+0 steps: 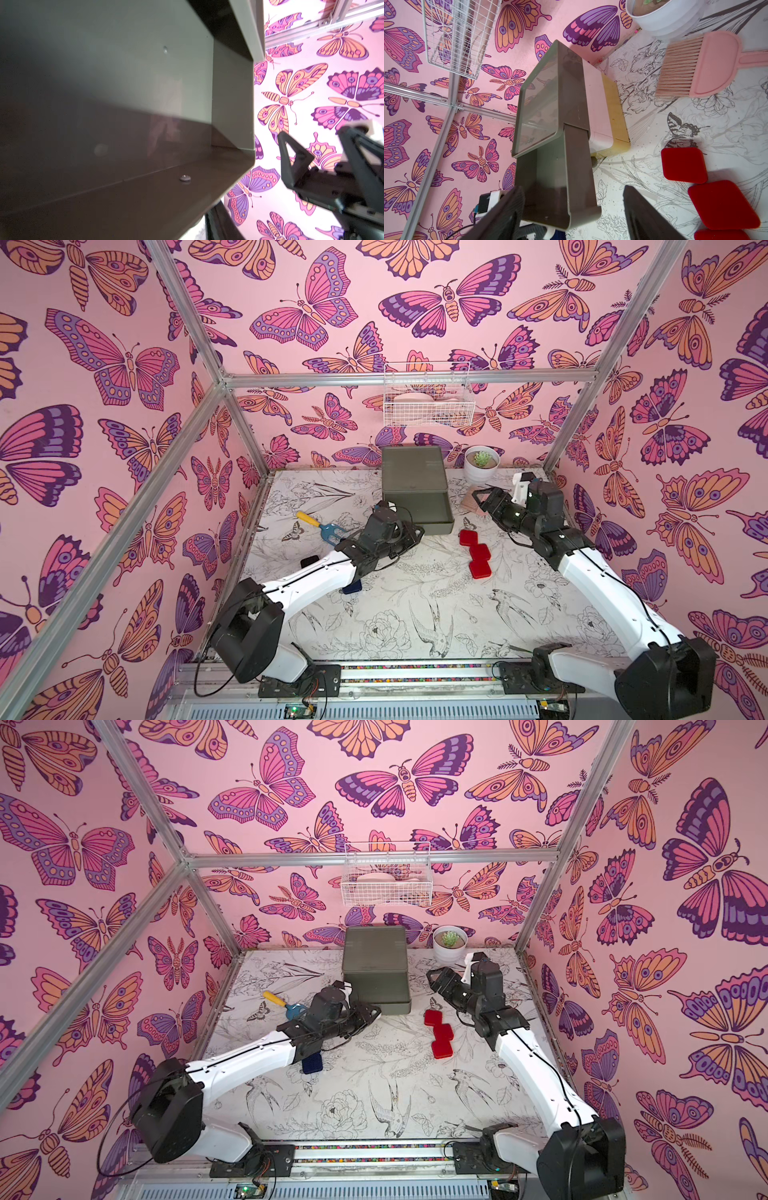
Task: Place the brooch boxes into the drawer by color
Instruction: Open the drawer in the storage box.
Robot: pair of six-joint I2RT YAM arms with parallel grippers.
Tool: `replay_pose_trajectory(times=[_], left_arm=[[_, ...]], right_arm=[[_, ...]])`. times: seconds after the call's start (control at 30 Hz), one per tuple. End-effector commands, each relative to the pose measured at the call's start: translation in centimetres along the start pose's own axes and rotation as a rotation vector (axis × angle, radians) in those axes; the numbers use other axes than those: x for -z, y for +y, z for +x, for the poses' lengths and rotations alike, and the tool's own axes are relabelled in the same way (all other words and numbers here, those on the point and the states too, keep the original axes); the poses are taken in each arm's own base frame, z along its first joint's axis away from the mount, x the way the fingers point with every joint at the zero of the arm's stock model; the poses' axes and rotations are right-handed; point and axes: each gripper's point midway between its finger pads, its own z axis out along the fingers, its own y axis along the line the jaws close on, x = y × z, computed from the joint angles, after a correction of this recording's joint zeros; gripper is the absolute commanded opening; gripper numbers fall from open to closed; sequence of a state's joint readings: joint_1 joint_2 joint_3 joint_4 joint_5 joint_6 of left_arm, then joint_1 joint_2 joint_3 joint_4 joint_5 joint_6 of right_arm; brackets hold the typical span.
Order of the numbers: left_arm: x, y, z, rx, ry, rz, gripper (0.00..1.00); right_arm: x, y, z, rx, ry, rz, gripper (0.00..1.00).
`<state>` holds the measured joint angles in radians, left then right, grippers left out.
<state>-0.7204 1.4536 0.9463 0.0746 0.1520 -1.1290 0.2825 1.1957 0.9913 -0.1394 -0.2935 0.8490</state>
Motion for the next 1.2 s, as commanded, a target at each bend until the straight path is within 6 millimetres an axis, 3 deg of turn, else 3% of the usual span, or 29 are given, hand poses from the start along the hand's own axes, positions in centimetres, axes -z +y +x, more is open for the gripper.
replay_pose_trajectory(times=[0.0,0.2,0.23,0.37,0.53,0.67,0.77,0.93,1.0,1.03,1.17], left_arm=[[1.3,0.7,1.2,0.019,0.002,-0.038,0.18],[1.8,1.0,1.3,0.012,-0.003,-0.054,0.35],[1.7,1.0,1.4,0.012,0.003,-0.054,0.43],[1.4,0.8,1.3,0.001,0.007,-0.053,0.99],[1.4,0.4,1.2,-0.013,0.004,-0.044,1.0],[2.4,-2.1,0.8,-0.066,0.01,0.017,1.0],[3.5,-4.0,0.6,-0.092,0.015,0.062,1.0],[5.7,-6.7,0.1,-0.122,-0.002,0.135,1.0],[6.2,-7.4,-0.2,-0.16,-0.013,0.137,1.0],[7.9,-9.0,-0.8,-0.185,-0.042,0.172,1.0],[9.4,-11.1,-2.6,-0.249,-0.125,0.193,1.0]], right_arm=[[0.1,0.5,-0.3,-0.012,-0.008,-0.033,0.8],[0.3,-0.2,0.1,-0.012,-0.009,-0.013,0.8],[0.4,-0.3,0.1,-0.013,-0.011,-0.01,0.8],[0.5,-0.5,0.3,-0.009,-0.005,0.006,0.81],[0.5,-0.7,0.2,0.002,-0.006,0.02,0.82],[0.8,-1.6,0.6,0.038,0.016,0.081,0.82],[1.1,-3.9,1.2,0.062,0.045,0.192,0.86],[1.1,-9.9,3.9,0.06,0.206,0.433,0.91],[0.8,-11.2,4.7,0.079,0.26,0.478,0.91],[0.4,-11.7,4.9,0.095,0.279,0.491,0.91],[-1.2,-12.7,4.7,0.163,0.346,0.536,0.91]])
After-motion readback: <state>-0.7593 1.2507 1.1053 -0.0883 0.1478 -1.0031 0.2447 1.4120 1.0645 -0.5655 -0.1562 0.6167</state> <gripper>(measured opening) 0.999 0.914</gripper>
